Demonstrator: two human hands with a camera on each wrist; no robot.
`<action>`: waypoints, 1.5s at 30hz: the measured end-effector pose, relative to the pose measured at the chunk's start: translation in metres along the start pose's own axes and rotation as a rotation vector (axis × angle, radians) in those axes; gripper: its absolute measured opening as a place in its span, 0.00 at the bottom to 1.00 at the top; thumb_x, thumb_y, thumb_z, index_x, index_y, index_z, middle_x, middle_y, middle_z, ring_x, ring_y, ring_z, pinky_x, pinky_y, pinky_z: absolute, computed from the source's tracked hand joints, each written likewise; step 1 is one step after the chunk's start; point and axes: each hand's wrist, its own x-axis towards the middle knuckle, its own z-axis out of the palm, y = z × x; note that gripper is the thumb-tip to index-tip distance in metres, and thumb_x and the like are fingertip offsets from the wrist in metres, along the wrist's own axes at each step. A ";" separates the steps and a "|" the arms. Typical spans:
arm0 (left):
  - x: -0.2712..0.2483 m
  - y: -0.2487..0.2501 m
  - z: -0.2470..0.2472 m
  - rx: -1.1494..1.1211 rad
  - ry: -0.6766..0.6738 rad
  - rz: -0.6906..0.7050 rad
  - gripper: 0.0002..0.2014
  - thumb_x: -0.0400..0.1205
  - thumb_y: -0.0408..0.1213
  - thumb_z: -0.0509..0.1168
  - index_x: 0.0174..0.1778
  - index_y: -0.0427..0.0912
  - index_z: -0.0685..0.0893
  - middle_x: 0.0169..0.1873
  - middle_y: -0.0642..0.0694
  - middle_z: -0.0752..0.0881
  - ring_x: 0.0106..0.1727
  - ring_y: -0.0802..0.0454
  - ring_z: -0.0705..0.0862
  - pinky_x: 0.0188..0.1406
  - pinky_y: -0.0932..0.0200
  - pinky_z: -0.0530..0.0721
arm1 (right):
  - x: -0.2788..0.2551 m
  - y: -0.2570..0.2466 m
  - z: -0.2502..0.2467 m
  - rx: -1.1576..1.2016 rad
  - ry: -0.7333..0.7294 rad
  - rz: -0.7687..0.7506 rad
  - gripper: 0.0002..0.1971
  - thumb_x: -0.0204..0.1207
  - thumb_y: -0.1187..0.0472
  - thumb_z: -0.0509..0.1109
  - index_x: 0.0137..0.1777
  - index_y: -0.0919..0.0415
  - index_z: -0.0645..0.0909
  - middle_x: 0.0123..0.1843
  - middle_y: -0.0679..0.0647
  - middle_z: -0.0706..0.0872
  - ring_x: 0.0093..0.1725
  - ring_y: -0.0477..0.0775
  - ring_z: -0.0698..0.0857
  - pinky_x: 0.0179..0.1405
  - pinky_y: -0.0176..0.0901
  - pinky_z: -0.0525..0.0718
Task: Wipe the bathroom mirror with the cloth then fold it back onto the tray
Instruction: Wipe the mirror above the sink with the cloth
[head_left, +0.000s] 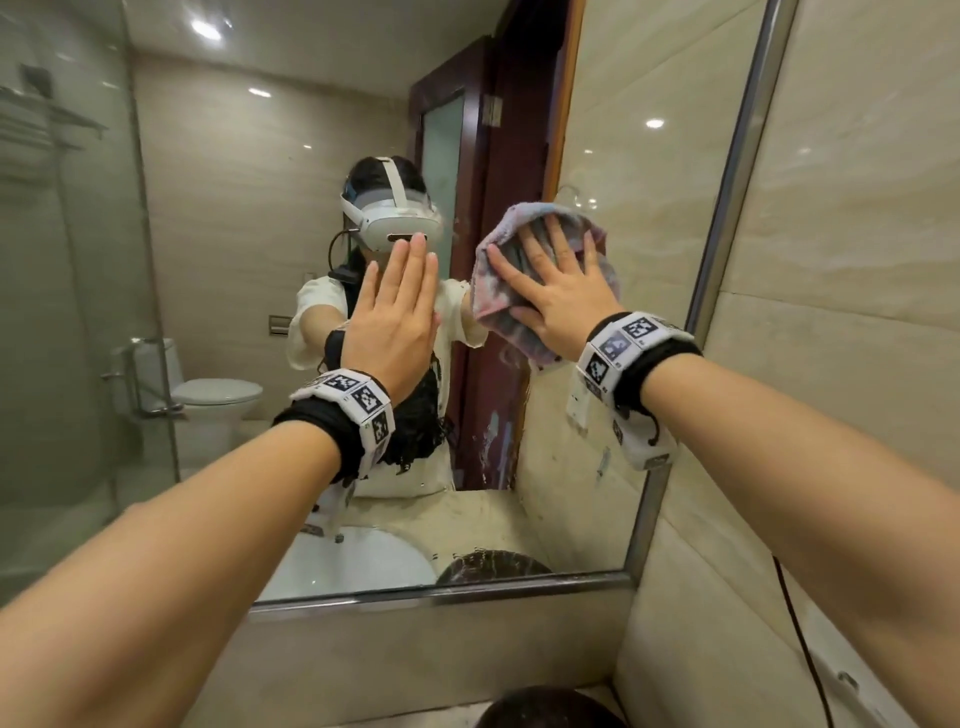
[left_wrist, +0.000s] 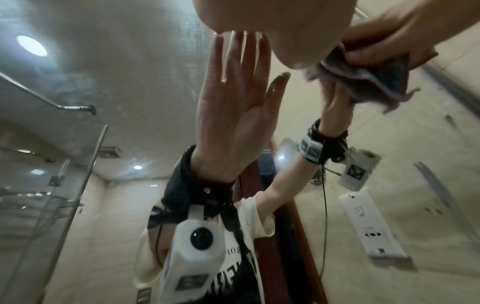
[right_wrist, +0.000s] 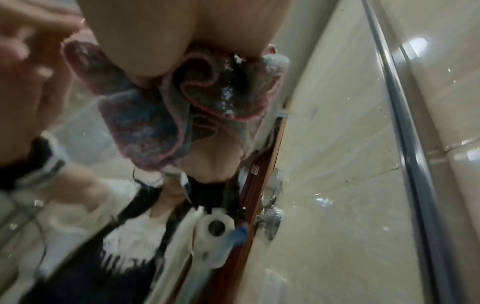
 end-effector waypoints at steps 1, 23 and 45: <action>0.001 0.000 0.003 0.015 0.037 0.011 0.26 0.85 0.41 0.50 0.77 0.29 0.65 0.77 0.30 0.66 0.78 0.35 0.65 0.75 0.38 0.65 | -0.004 -0.002 0.006 -0.024 0.003 -0.037 0.32 0.81 0.41 0.49 0.82 0.42 0.42 0.86 0.57 0.43 0.84 0.65 0.39 0.77 0.73 0.37; 0.002 0.000 0.015 0.049 0.148 0.010 0.25 0.79 0.27 0.62 0.73 0.28 0.71 0.73 0.29 0.71 0.74 0.33 0.71 0.69 0.34 0.70 | 0.003 -0.003 0.018 0.465 0.092 0.809 0.38 0.79 0.35 0.47 0.82 0.48 0.35 0.85 0.58 0.37 0.83 0.66 0.39 0.78 0.74 0.42; -0.002 0.001 0.021 0.041 0.143 0.001 0.26 0.83 0.30 0.61 0.76 0.27 0.65 0.76 0.28 0.67 0.76 0.31 0.66 0.74 0.35 0.59 | -0.023 0.017 0.038 0.597 0.061 1.025 0.39 0.80 0.38 0.51 0.82 0.48 0.33 0.85 0.55 0.35 0.83 0.63 0.35 0.79 0.70 0.39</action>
